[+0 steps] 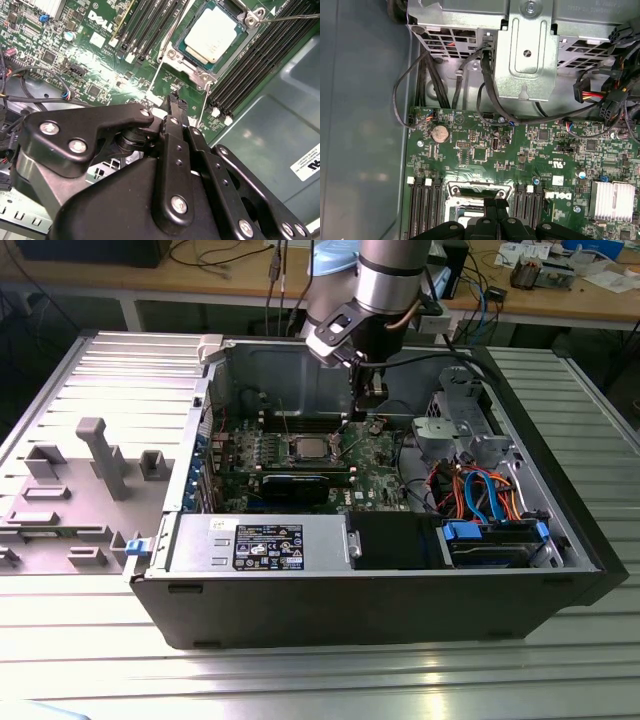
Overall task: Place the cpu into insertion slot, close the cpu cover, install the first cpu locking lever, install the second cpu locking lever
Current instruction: 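Close the cpu cover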
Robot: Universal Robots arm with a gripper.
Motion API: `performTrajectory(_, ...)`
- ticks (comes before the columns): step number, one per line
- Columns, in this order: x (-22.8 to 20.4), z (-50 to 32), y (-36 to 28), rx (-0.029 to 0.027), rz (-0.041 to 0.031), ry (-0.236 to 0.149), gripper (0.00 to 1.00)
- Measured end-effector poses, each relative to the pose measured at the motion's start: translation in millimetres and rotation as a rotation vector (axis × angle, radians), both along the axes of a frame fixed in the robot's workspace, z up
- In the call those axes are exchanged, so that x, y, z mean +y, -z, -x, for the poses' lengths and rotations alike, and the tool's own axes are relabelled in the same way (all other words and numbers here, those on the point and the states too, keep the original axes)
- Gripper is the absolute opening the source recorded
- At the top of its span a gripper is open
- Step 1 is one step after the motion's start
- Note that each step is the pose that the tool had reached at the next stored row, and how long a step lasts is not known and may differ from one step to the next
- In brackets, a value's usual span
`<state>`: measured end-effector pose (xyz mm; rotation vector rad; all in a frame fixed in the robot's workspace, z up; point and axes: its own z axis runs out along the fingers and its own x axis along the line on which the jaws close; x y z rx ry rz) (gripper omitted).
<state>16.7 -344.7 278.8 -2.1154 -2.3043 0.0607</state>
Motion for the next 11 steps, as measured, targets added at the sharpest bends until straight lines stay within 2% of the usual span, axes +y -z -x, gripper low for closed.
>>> performTrajectory(11, 0.0, -2.3, 0.0, -0.0001, 0.0, 0.0, 0.11)
